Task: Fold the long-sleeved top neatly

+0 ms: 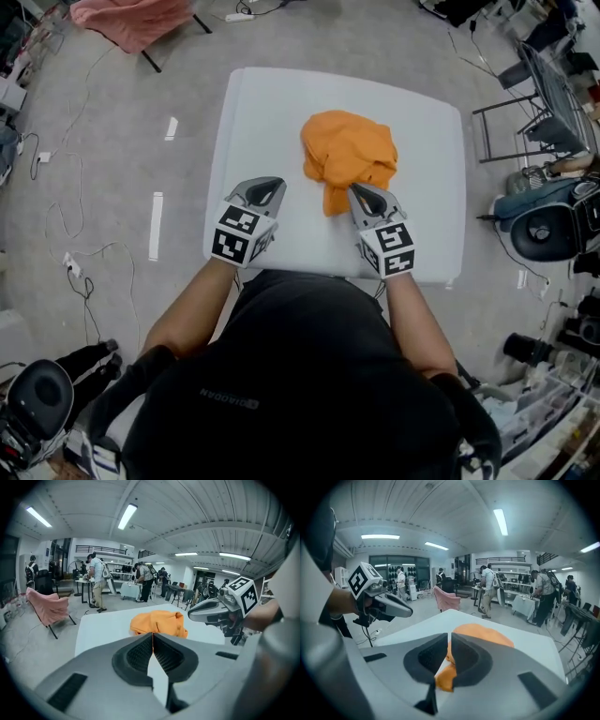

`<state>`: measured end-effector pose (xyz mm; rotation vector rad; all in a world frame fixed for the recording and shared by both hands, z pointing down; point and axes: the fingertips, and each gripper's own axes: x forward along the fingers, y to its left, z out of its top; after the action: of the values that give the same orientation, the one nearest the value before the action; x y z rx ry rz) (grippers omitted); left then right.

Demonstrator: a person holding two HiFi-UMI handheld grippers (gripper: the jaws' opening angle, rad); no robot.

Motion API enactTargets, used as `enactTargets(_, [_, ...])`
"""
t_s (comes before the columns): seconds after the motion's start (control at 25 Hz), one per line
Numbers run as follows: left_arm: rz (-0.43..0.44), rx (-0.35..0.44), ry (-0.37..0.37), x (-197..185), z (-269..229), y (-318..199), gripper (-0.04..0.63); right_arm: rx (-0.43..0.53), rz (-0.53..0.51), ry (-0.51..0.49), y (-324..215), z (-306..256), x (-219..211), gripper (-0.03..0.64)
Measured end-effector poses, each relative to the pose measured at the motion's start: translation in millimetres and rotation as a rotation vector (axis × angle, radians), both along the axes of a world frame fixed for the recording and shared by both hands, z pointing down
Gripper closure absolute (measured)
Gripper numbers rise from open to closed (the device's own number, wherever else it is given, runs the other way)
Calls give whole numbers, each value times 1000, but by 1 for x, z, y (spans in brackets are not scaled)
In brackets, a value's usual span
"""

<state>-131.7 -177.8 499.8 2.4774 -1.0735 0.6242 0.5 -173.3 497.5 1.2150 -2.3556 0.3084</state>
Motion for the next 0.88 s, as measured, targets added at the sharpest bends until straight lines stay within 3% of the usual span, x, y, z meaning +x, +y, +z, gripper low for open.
enactTargets(0.16, [-51,-27,-18,-20,7,4,588,15,-44,89,-22,6,-17,559])
enactTargets(0.44, [-118,-74,-32,-48,18,20,588,28,-137,284,-63,34,-48,441])
enactTargets(0.56, [-133,-80,-26,-54,22,26,588,-15,-151,378,-77,63,-52,394])
enactTargets(0.64, [-140,-81,-21,-59,25,29,588,-64,-132,415,-81,83,-47,405])
enactTargets(0.76, [-148,-82,-20,-63,25,34,589,-116,-68,358,-81,91,-34,521])
enactTargets(0.88, [-154,-90,-23,-67,27,36,589,-164,-17,79,-74,70,-31,565])
